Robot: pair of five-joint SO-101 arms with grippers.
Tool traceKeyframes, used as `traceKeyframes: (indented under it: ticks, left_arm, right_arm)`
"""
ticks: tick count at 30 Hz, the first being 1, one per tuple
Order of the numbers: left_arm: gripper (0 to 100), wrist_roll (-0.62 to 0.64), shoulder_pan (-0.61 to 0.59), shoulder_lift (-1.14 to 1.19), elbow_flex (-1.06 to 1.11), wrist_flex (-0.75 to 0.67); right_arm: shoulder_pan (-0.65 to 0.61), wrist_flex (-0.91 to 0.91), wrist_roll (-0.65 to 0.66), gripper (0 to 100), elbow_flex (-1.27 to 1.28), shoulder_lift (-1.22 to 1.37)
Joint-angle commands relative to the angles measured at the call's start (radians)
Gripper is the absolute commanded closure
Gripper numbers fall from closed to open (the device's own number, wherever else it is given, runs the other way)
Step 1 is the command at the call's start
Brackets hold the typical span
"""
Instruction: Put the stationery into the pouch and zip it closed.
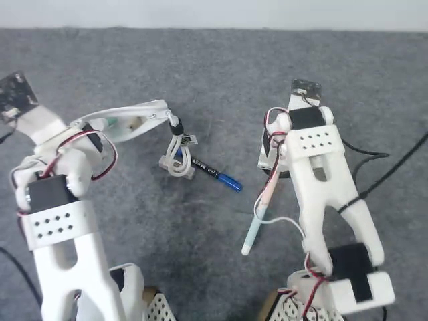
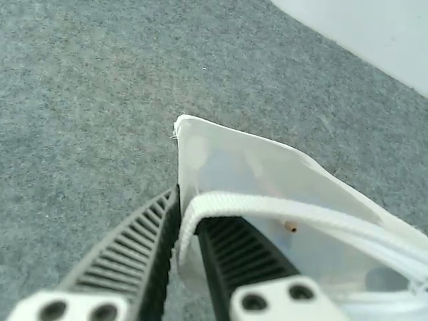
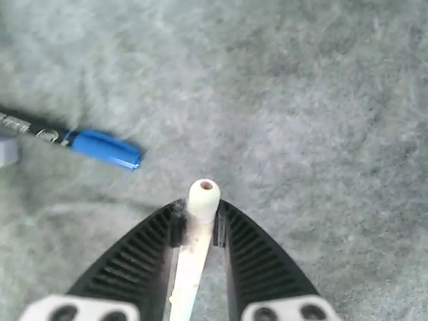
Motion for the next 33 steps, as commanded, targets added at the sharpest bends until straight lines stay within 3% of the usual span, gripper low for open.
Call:
traceKeyframes:
  ticks: [1, 7, 17, 25, 33]
  left_arm:
    - [99, 0.014, 0.003, -0.014, -0.035, -0.015]
    - [99, 0.0, 0.003, -0.015, -0.033, -0.015]
    - [99, 0.0, 0.005, -0.012, -0.031, -0.015]
    - [99, 0.0, 0.005, -0.009, -0.031, -0.015]
    - [99, 0.0, 0.005, -0.009, -0.031, -0.015]
  right_arm:
    - [-0.038, 0.015, 0.017, 99.2, -0.009, -0.13]
    - [-0.077, 0.008, 0.017, 99.2, 0.002, -0.3]
    - [-0.197, -0.228, 0.012, 99.2, 0.008, -0.521]
    - [-0.392, -0.444, 0.021, 99.2, 0.008, -0.55]
    - [-0.526, -0.671, 0.295, 99.2, 0.008, -0.547]
